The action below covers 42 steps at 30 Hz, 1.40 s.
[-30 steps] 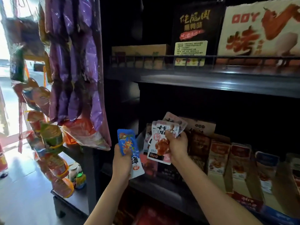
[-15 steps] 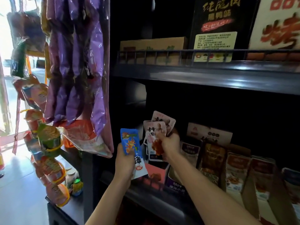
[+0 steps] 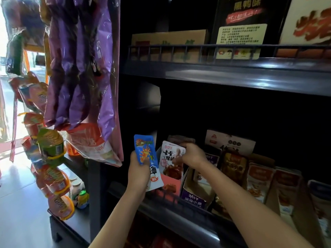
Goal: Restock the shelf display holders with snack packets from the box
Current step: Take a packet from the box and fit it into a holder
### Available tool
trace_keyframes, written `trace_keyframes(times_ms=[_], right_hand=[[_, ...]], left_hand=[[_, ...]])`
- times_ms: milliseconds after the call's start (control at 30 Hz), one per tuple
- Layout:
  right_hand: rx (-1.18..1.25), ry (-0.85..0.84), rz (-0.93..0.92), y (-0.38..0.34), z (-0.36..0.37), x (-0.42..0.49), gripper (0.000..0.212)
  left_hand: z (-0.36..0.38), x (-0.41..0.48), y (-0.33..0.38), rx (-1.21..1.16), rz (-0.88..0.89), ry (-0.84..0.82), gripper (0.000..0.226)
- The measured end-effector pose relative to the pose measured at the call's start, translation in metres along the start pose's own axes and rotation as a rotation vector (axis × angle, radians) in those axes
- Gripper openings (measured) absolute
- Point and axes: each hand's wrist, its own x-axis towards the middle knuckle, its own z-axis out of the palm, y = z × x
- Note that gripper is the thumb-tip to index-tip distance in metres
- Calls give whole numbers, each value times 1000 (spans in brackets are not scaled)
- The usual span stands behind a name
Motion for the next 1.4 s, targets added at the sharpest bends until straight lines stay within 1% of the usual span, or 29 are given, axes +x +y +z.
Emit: trace_keyframes(times_ms=[67, 167, 267, 367, 500, 600, 700, 800, 900, 1000, 1133, 1200, 1300, 1367, 1400], right_hand=[[-22, -19, -27, 2, -1, -2, 50], [-37, -29, -75, 0, -3, -7, 43], [-13, 28, -79, 0, -1, -8, 39], [52, 84, -64, 4, 1, -6, 42], [46, 126, -57, 5, 3, 2, 44], [-41, 130, -59, 6, 12, 8, 38], [-169, 125, -73, 9, 19, 10, 43], [-244, 143, -74, 9, 18, 11, 45], [-328, 214, -83, 12, 15, 12, 55], [-352, 234, -98, 13, 15, 9, 60], [-321, 251, -92, 14, 12, 4, 62], [-272, 304, -113, 14, 9, -1, 58], [-67, 395, -120, 15, -3, -22, 44], [139, 378, -86, 16, -13, -46, 37], [269, 328, -56, 16, -20, -61, 33]], left_hand=[[0, -1, 0, -3, -6, 4, 22], [1, -1, 1, -15, -13, 5, 23], [3, -2, 2, -20, -10, -1, 24], [6, -2, 4, -37, -6, -2, 25], [7, -1, 6, -54, -2, -11, 22], [6, -1, 6, -65, -11, -10, 21], [5, -2, 5, -78, -18, -16, 22], [2, -2, 4, -83, -28, -11, 22], [1, 0, 3, -83, -36, -2, 22], [1, -1, 6, -91, -29, -10, 23], [2, -3, 9, -101, -29, -24, 22], [2, -5, 10, -108, -38, -35, 23], [3, -14, 14, -125, -80, -70, 21], [5, -25, 17, -148, -131, -116, 19], [7, -32, 19, -164, -163, -148, 19]])
